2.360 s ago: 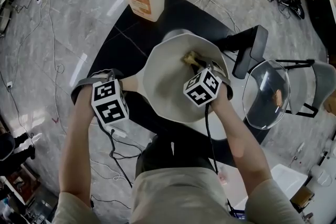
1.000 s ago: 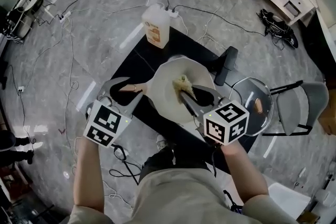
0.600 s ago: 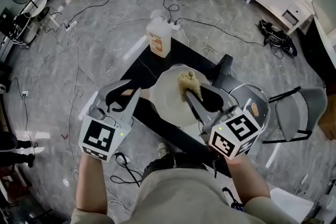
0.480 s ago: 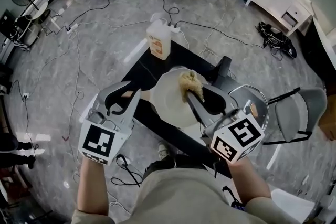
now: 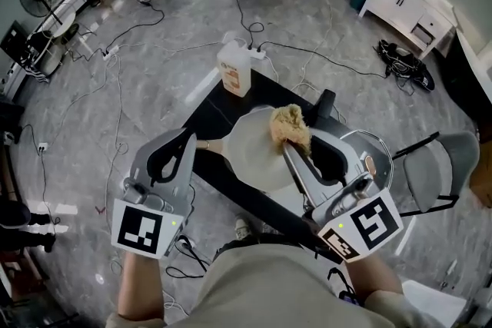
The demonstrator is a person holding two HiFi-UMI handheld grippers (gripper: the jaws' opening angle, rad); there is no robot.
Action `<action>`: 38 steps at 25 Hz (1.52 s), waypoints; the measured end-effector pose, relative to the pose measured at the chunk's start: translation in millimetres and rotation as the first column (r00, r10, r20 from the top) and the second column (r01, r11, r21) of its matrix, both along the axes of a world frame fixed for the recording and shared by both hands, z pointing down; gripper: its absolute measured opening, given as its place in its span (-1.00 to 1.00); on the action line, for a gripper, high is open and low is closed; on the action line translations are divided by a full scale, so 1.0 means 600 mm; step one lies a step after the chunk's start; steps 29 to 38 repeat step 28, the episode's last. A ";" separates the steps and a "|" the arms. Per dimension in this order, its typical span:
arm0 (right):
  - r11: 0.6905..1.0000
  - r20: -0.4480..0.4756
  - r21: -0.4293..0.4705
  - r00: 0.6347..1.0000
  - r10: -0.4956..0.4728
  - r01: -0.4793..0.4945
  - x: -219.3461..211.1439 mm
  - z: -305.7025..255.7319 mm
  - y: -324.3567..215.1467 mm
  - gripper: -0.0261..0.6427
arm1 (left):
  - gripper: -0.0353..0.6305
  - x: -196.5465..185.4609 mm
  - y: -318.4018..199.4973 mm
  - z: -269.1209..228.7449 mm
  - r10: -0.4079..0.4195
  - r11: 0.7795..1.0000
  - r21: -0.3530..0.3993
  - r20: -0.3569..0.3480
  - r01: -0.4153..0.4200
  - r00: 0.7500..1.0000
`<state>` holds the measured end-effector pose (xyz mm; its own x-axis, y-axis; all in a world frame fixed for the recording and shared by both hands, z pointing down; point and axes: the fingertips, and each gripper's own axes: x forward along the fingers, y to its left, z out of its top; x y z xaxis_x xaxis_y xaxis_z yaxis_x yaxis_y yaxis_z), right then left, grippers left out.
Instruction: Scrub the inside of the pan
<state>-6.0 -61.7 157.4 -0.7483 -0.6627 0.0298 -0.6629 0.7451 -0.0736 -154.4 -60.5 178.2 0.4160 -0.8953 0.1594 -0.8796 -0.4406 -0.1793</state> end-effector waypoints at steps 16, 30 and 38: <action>0.999 -0.028 0.008 0.999 0.034 -0.034 0.037 0.017 0.029 -0.64 | -0.89 0.012 0.040 0.015 -0.042 0.999 -0.003 -0.022 0.042 0.999; 0.998 -0.033 0.035 0.998 0.046 -0.045 0.048 0.009 0.025 -0.64 | -0.89 0.019 0.038 0.018 -0.046 0.999 -0.003 -0.021 0.046 0.999; 0.998 -0.033 0.035 0.998 0.046 -0.045 0.048 0.009 0.025 -0.64 | -0.89 0.019 0.038 0.018 -0.046 0.999 -0.003 -0.021 0.046 0.999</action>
